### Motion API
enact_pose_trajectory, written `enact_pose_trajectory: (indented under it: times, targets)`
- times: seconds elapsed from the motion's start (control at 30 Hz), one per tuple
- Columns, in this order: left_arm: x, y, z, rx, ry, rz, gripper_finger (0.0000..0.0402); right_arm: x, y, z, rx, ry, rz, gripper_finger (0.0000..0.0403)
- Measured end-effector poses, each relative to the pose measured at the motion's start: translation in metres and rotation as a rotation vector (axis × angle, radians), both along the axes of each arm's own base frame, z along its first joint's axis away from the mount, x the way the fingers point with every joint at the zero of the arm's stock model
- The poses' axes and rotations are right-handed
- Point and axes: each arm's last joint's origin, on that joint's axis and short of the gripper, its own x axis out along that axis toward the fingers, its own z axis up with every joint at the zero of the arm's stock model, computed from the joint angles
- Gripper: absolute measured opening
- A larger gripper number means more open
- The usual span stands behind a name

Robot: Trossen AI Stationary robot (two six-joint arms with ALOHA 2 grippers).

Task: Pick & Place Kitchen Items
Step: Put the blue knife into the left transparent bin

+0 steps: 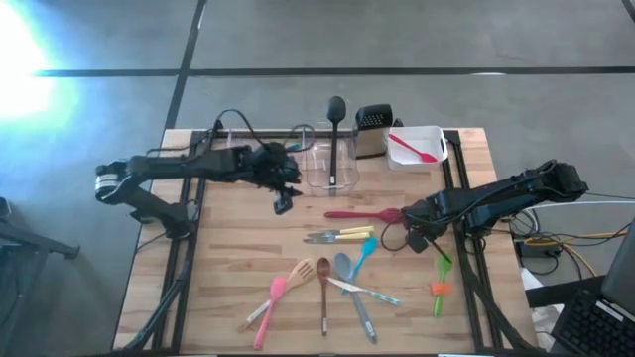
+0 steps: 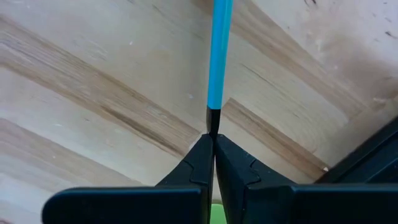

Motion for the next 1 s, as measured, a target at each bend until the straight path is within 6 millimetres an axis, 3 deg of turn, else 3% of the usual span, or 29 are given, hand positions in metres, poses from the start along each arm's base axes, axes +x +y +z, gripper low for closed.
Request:
enact_pose_trajectory:
  times: [0.3, 0.77, 1.0]
  targets:
    - [0.06, 0.008, -0.03, -0.001, -0.029, -0.166, 0.0177, -0.001, 0.005, 0.0, 0.003, 0.0, 0.022, 0.0008]
    - [0.152, 0.015, -0.015, 0.117, -0.055, -0.403, 0.0177, -0.001, 0.008, 0.0, -0.004, -0.005, 0.056, 0.0008]
    - [0.183, 0.016, -0.029, 0.134, -0.063, -0.49, 0.0177, 0.001, 0.007, 0.002, -0.029, -0.017, 0.086, 0.0008]
